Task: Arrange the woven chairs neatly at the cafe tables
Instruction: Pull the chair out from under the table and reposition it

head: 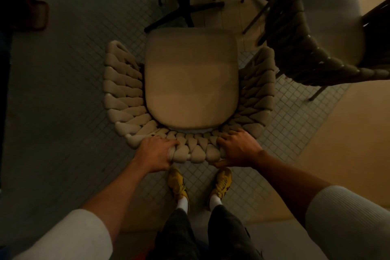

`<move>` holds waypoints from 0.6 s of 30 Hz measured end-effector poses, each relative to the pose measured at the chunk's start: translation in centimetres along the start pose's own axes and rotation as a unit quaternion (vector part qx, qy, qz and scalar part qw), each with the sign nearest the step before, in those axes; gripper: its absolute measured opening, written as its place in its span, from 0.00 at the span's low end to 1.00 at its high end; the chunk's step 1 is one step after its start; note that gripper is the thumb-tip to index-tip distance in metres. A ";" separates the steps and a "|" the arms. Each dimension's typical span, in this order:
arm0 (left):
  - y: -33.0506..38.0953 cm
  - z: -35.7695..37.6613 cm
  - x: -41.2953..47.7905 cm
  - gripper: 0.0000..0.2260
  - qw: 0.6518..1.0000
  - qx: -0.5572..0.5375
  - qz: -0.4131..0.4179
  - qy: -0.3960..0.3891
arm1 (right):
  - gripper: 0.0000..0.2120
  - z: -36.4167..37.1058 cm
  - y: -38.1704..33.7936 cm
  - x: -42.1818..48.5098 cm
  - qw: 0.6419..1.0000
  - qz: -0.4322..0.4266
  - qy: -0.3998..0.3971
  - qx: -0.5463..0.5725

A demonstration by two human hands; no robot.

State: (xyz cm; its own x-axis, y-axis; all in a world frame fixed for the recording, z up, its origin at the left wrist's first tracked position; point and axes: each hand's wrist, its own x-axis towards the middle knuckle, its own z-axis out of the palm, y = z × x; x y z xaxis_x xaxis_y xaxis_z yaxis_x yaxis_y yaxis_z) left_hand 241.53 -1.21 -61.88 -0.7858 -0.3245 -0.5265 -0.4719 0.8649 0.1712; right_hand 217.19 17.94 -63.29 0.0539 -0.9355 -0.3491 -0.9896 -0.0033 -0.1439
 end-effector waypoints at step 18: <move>-4.7 -5.3 8.0 0.21 0.999 0.015 0.017 0.022 | 0.41 -4.0 6.3 7.7 1.000 0.012 -0.003 0.010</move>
State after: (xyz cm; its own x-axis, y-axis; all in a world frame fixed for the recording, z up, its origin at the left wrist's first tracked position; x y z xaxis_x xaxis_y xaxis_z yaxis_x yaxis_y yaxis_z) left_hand 235.35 -9.92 -62.45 -0.8185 -0.3105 -0.4834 -0.4327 0.8866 0.1633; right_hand 210.81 9.30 -63.15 0.0317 -0.9333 -0.3576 -0.9877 0.0255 -0.1540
